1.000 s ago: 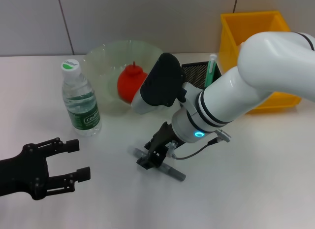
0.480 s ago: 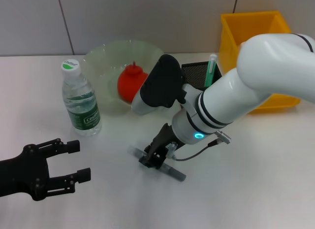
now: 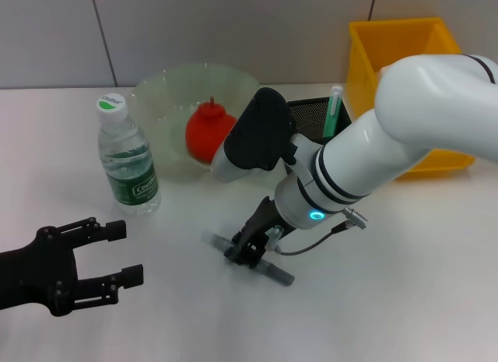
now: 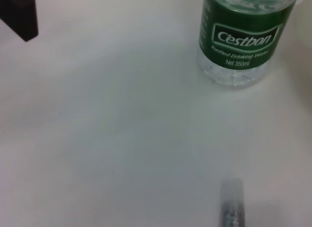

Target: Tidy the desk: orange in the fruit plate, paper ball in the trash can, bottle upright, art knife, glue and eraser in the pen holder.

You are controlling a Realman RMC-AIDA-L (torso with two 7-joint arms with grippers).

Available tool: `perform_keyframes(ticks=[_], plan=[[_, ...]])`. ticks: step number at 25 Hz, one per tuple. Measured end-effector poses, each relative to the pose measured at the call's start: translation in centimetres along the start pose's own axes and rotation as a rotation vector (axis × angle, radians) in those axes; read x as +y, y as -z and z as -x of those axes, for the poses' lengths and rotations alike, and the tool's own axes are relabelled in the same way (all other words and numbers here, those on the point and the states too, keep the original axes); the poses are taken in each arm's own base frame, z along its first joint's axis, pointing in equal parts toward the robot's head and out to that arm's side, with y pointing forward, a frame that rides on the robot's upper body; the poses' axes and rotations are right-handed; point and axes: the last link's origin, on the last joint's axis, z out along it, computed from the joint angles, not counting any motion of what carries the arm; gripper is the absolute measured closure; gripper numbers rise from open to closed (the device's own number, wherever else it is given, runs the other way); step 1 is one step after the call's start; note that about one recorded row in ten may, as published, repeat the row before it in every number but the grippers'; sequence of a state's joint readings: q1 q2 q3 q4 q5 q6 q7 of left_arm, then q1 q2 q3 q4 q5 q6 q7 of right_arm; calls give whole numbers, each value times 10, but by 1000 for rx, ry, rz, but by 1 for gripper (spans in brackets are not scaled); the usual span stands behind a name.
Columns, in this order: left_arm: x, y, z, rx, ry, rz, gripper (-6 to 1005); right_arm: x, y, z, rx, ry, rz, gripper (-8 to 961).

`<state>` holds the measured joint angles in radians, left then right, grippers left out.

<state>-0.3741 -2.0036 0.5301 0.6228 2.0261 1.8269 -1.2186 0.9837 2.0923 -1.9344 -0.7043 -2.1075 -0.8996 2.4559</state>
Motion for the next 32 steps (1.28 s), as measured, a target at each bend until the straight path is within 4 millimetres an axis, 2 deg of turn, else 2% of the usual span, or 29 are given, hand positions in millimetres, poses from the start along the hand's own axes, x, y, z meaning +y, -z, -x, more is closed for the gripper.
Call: perform_keyframes(ticks=[12, 19, 20, 21, 23, 25, 26, 29, 30, 32], plan=[[-1, 1, -1, -2, -3, 0, 188, 3, 6, 9, -33, 3, 12, 798], [-2, 1, -3, 4, -8, 1, 188, 7, 28, 16, -134, -4, 48, 818], [-2, 1, -4, 6, -9, 0, 188, 5, 39, 16, -185, 1, 51, 820], [-2, 1, -4, 6, -9, 0, 188, 5, 39, 16, -185, 1, 51, 821], [-2, 0, -4, 8, -10, 1, 188, 1, 51, 14, -251, 4, 46, 824], [-3, -2, -5, 10, -13, -6, 188, -3, 70, 11, -377, -1, 38, 824], [-3, -2, -5, 10, -13, -6, 188, -3, 70, 11, -377, -1, 38, 823], [-5, -4, -6, 11, -17, -7, 188, -7, 91, 7, -527, -23, 50, 823], [-5, -5, -7, 12, -19, -5, 188, -12, 105, 2, -627, -53, 55, 823], [-5, -5, -8, 13, -20, -4, 188, -16, 111, 0, -676, -72, 56, 824]])
